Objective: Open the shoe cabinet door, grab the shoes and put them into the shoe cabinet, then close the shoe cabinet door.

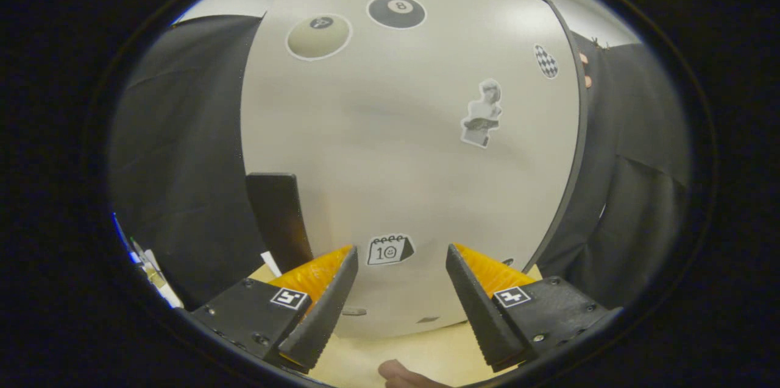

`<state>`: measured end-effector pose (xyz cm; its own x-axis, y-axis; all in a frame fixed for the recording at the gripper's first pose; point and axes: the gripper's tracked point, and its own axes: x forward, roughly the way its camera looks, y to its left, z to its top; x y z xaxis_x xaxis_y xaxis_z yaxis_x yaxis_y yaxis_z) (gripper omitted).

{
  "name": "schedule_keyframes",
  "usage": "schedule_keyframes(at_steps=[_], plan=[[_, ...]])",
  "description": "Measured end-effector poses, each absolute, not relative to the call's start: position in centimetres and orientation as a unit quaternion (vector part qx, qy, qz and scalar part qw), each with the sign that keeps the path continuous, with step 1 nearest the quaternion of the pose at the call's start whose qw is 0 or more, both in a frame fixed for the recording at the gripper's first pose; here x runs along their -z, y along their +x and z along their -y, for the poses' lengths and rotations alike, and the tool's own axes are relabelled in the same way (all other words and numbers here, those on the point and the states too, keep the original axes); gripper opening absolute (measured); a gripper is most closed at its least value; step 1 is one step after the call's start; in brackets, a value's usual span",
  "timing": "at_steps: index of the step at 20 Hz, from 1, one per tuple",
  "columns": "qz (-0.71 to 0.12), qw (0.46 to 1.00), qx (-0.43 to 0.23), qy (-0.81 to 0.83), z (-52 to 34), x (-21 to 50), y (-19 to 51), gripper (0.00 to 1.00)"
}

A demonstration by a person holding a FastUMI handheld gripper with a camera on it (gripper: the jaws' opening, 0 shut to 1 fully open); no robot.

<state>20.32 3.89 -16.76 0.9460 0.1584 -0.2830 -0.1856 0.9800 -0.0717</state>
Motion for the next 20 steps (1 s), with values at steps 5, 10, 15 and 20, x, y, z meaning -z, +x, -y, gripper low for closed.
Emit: schedule_keyframes(at_steps=[5, 10, 15, 20], plan=[[-0.139, 0.986, -0.085, -0.041, -4.4, 16.8, 23.0, 0.96], [-0.132, 0.986, -0.072, -0.065, -6.1, 16.9, 23.6, 0.96], [-0.146, 0.984, -0.089, -0.057, -6.9, 17.2, 22.1, 0.98], [-0.135, 0.984, -0.107, -0.038, -5.7, 15.7, 14.4, 0.99]])
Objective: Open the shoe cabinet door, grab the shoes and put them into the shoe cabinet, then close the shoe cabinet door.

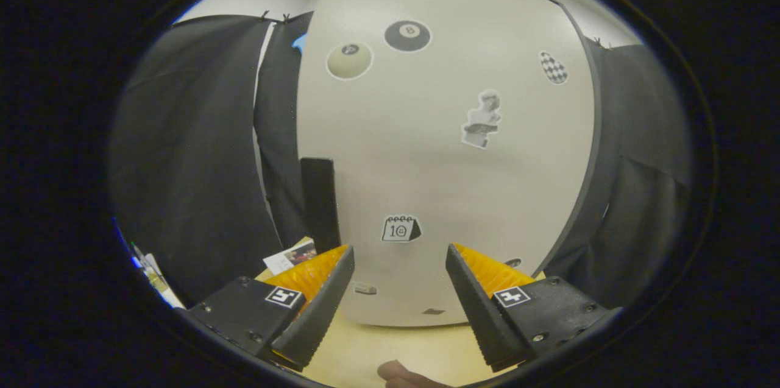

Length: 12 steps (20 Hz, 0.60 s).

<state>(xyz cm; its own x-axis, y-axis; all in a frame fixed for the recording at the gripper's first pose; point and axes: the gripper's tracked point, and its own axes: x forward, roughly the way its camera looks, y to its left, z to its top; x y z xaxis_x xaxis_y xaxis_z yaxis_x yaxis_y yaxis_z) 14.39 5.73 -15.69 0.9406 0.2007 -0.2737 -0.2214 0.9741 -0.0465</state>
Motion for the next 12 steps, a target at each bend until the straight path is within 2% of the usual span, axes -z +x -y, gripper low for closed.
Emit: schedule_keyframes(at_steps=[9, 12], plan=[[-0.101, 0.988, -0.112, 0.024, 0.4, 10.3, -5.7, 0.99], [-0.087, 0.992, -0.090, 0.028, 3.9, 9.0, -10.9, 0.99]])
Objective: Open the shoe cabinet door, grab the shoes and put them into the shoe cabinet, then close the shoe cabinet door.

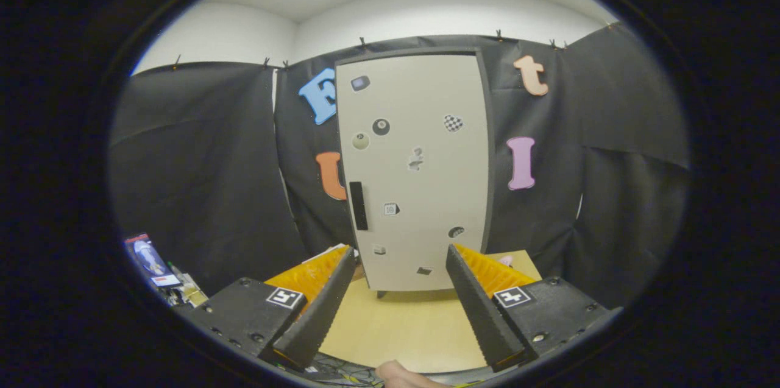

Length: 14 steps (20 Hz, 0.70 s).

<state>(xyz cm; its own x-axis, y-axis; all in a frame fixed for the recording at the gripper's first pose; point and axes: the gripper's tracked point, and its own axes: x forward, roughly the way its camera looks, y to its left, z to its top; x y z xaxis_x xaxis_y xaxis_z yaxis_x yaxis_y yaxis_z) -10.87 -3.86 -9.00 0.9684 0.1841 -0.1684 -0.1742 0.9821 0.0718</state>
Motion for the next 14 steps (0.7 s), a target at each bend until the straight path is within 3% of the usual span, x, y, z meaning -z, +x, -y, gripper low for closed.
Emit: schedule_keyframes(at_steps=[6, 14], plan=[[-0.069, 0.995, -0.075, 0.012, 6.3, 8.2, -15.6, 0.97], [-0.059, 0.996, -0.061, 0.023, 7.1, 8.4, -16.8, 0.97]])
